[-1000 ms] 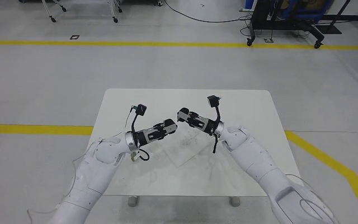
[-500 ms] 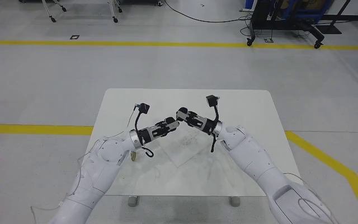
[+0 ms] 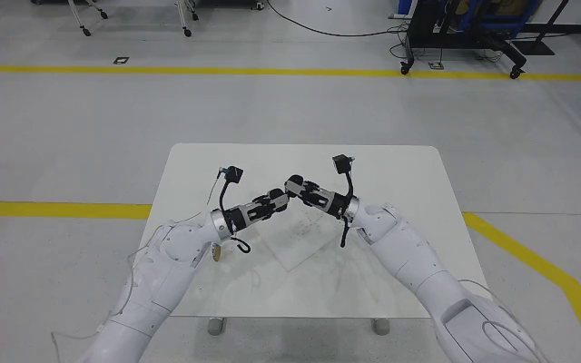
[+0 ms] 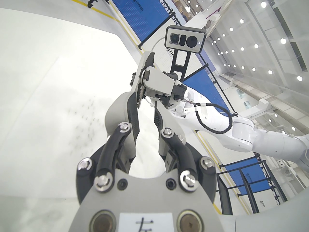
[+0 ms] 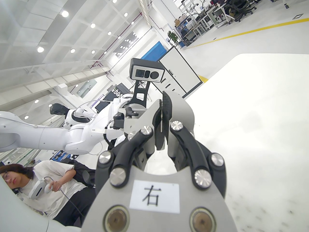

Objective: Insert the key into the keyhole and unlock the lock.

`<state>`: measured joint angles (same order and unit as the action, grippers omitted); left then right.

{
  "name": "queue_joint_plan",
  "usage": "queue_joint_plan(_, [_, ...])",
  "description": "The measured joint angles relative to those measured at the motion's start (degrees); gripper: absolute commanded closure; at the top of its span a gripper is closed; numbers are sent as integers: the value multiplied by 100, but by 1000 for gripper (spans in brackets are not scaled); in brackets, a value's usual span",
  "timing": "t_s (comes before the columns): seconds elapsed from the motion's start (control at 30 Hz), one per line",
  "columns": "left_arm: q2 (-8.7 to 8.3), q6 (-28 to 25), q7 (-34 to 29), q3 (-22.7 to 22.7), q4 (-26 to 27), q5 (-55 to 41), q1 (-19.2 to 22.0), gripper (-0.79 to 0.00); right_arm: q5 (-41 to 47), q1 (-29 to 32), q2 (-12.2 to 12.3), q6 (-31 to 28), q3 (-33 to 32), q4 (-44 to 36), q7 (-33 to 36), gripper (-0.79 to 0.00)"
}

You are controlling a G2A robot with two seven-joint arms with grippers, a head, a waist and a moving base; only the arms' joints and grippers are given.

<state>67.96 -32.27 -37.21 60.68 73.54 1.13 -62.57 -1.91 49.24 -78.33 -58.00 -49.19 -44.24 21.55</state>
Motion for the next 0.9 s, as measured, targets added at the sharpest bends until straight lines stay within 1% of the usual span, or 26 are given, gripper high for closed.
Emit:
queue_joint_plan(0.03, [1, 6, 4, -2, -7, -2, 3, 0, -7, 0, -2, 0, -2, 1, 0, 0])
queue_joint_plan(0.27, [3, 17, 29, 16, -72, 2, 34, 0, -35, 3, -12, 0, -26, 13, 13, 0])
queue_joint_plan(0.67, [-67, -73, 153, 341, -146, -63, -62, 0, -101, 39, 1, 0, -111, -35, 31, 0])
queue_joint_plan(0.7, [-73, -91, 150, 361, -129, -78, -78, -197, -108, 43, 1, 0, -116, -39, 38, 0])
queue_joint_plan(0.73, [-76, -114, 143, 370, -118, -85, -89, -271, -110, 46, 2, 0, -120, -42, 43, 0])
queue_joint_plan(0.83, [-80, -181, 107, 364, -105, -82, -111, -320, -103, 55, 1, 0, -130, -50, 59, 0])
queue_joint_plan(0.9, [-72, -199, 80, 322, -93, -86, -113, -329, -90, 58, 0, 0, -135, -48, 77, 0])
